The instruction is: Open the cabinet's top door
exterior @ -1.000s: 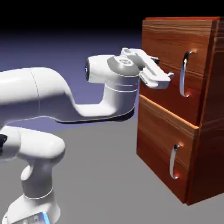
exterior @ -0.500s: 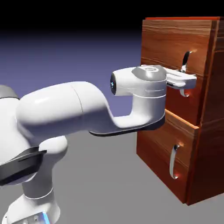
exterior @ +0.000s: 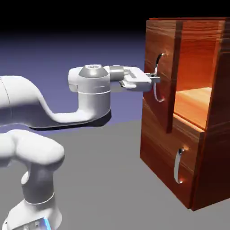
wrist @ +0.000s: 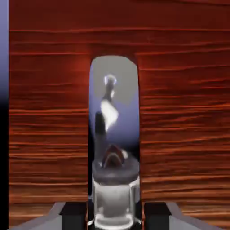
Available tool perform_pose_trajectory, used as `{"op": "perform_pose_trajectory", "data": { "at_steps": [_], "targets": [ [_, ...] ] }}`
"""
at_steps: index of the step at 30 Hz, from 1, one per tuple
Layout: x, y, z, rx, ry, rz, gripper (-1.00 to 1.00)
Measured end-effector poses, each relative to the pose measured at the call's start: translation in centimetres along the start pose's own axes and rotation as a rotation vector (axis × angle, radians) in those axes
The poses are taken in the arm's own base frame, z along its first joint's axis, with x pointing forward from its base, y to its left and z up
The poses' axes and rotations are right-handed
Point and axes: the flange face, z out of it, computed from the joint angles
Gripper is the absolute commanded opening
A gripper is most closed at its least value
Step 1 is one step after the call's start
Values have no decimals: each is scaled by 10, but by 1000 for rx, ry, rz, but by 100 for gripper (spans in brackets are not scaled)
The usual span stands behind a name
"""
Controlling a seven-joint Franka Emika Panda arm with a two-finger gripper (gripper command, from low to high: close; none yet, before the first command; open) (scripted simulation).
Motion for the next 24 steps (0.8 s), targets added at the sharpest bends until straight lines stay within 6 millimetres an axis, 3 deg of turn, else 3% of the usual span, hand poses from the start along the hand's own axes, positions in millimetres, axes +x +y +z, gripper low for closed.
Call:
{"op": "perform_pose_trajectory", "data": {
  "at_steps": [9,24],
  "targets": [
    [23,23,-64,128,-128,0,-100],
    [73,73,-148,327,-327,0,-100]
  ]
}}
